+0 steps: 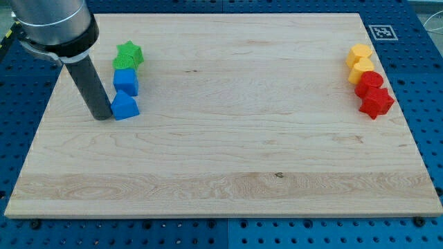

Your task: Push blue triangle a bit right

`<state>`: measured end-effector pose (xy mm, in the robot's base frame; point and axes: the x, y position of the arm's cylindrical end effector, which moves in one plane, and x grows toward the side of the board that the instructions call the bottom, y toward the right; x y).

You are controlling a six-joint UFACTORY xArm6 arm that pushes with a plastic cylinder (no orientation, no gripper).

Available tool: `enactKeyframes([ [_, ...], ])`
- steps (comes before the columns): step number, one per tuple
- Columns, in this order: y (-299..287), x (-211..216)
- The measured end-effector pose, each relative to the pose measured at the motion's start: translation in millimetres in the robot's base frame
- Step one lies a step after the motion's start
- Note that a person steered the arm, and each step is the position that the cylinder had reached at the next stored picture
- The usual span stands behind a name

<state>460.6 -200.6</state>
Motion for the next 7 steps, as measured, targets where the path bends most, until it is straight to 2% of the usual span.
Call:
enactKeyframes([
  [4,-13,-5],
  [7,43,-5],
])
